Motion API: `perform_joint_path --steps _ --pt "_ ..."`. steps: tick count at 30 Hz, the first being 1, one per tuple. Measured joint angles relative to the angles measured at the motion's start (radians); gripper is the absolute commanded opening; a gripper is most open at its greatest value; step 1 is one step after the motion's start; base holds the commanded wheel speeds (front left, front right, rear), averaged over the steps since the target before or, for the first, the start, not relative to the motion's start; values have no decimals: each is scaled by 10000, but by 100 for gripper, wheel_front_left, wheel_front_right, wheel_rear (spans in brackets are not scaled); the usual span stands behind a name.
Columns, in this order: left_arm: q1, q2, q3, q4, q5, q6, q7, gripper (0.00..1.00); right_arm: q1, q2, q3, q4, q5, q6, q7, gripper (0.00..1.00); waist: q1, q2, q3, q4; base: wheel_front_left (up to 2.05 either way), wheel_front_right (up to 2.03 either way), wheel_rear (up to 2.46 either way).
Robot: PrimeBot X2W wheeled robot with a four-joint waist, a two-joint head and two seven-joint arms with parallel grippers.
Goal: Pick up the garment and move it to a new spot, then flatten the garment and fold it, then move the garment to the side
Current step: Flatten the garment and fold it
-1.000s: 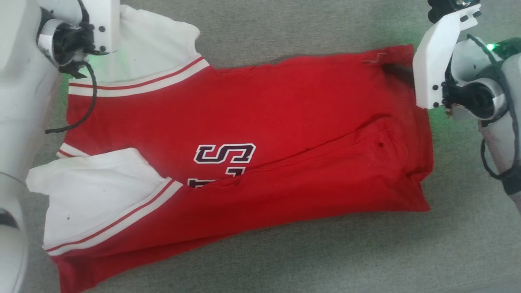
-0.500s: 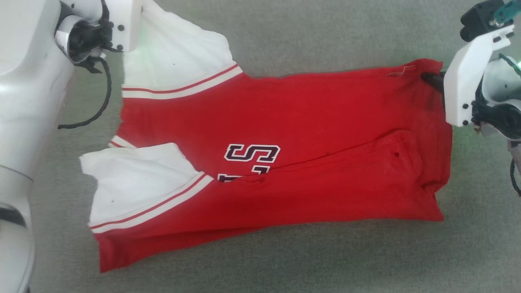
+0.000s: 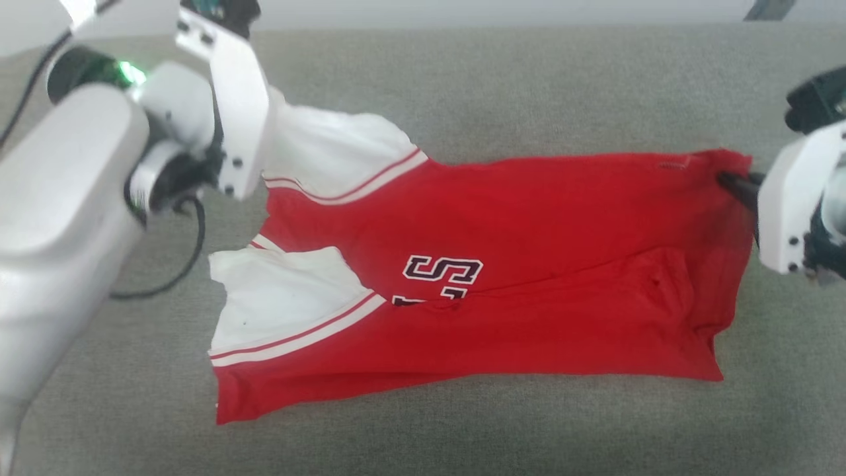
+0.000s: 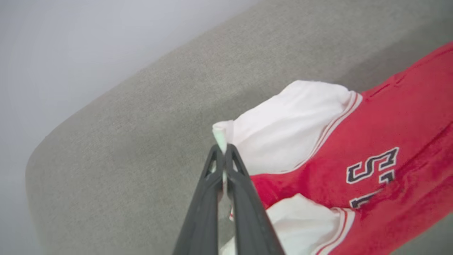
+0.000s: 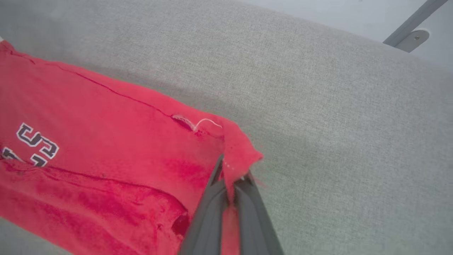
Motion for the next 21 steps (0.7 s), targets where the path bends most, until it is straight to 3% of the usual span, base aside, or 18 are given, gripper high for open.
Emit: perform_joint_path --steps 9,14,18,21 --pt "2509 1931 -8 -5135 -138 2357 911 0 2426 288 -1674 -1751 -314 0 980 0 0 0 -406 188 0 0 0" --pt "4112 2587 -128 -6748 -307 3453 986 0 3589 857 -2311 -2088 -414 0 1335 0 0 0 -395 174 0 0 0" --pt "4983 2665 -213 -6727 -566 3697 577 0 3911 1281 -2293 -1981 -527 -6 1388 0 0 0 -336 196 0 0 0" --pt "5386 2320 -157 -6069 -811 3603 15 0 3901 1517 -2134 -1582 -667 -6 1296 0 0 0 -353 220 0 0 0"
